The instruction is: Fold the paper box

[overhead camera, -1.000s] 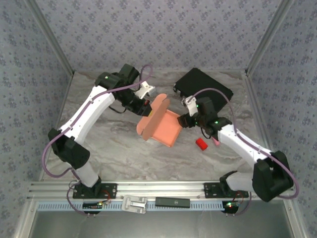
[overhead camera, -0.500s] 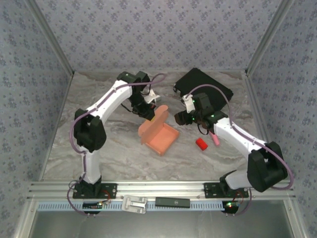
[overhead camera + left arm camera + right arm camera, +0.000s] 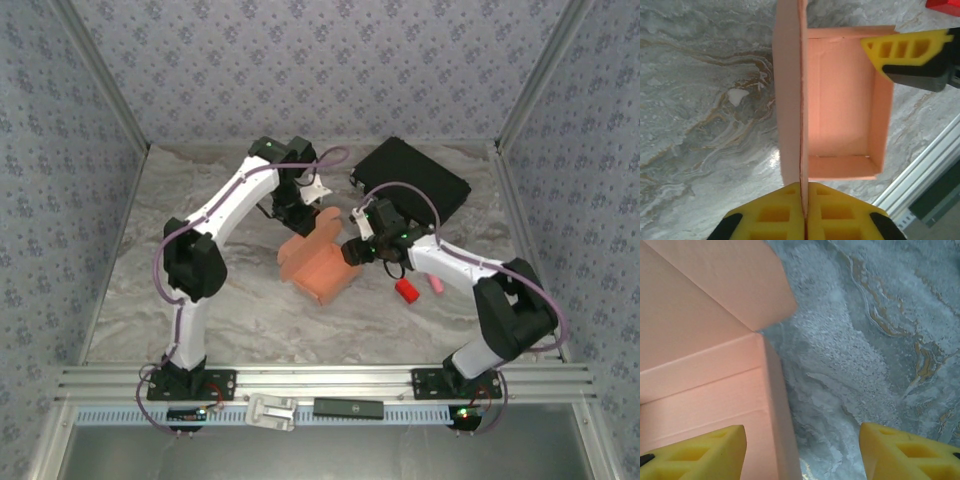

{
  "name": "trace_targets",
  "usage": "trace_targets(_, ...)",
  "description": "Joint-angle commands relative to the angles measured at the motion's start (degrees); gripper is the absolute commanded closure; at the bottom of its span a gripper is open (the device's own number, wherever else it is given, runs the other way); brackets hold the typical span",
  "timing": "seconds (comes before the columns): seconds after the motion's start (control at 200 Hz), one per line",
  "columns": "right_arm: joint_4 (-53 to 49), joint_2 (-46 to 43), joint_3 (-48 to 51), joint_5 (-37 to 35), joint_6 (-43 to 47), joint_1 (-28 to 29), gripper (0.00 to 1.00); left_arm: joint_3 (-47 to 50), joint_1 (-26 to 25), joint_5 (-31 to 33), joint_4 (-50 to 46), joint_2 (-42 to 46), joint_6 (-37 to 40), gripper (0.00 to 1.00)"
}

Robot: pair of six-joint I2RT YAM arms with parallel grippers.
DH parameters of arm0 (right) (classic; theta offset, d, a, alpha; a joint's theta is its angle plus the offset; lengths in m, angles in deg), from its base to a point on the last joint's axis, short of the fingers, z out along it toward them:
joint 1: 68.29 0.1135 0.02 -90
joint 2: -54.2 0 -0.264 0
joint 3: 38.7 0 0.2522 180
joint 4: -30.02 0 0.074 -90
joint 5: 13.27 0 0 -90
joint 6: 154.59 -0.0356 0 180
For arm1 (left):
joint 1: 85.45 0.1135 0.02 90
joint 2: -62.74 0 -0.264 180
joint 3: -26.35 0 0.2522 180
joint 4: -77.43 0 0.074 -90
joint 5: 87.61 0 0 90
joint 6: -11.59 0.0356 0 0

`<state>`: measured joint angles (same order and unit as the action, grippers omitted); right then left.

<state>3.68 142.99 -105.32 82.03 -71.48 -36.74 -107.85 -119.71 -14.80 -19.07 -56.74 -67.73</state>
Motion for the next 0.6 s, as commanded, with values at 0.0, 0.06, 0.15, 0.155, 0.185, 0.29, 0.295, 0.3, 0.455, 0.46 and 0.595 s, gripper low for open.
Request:
trace_targets(0.0,0.9,2.4,-1.0,-2.3,-1.5,0.4,0.38,-2.6,-0.3,3.5,-1.7,-0.1,1.1,0.82)
trace_targets(0.06,0.9,3.4,-1.6,-3.0,-1.8,0.8,0.39,-2.8,-0.3,4.3,-1.2,0.1,0.4,0.78)
trace_targets(0.15,0.9,4.5,-2.2,-3.2,-2.2,1.0,0.39,-1.0,-0.4,3.3,0.9,1.6,-0.8,0.72)
trace_targets(0.155,0.9,4.6,-2.3,-3.2,-2.2,1.1,0.39,-0.9,-0.4,3.3,0.9,1.7,-0.9,0.72)
trace_targets(0.185,0.7,5.0,-2.6,-3.2,-2.3,1.2,0.40,-0.3,-0.6,3.2,1.7,2.3,-1.5,0.70)
trace_targets(0.29,0.2,5.9,-3.2,-4.2,-2.2,1.6,0.41,2.5,-1.1,4.6,5.2,5.0,-4.8,0.63)
trace_targets(0.295,0.2,6.0,-3.2,-4.2,-2.2,1.7,0.41,2.7,-1.1,4.6,5.5,5.2,-4.9,0.62)
trace_targets(0.3,0.1,6.0,-3.2,-4.2,-2.2,1.7,0.42,2.8,-1.1,4.7,5.7,5.3,-5.2,0.62)
trace_targets(0.455,-0.5,8.1,-3.8,-5.5,-2.5,2.1,0.52,10.8,-1.4,15.1,15.1,14.1,-16.2,0.49)
trace_targets(0.46,-0.5,8.2,-3.8,-5.5,-2.5,2.1,0.52,11.2,-1.5,15.3,15.4,14.6,-16.6,0.49)
trace_targets(0.595,-0.5,9.5,-3.8,-6.8,-2.8,2.5,0.57,20.7,-4.7,26.3,25.0,27.2,-24.8,0.38)
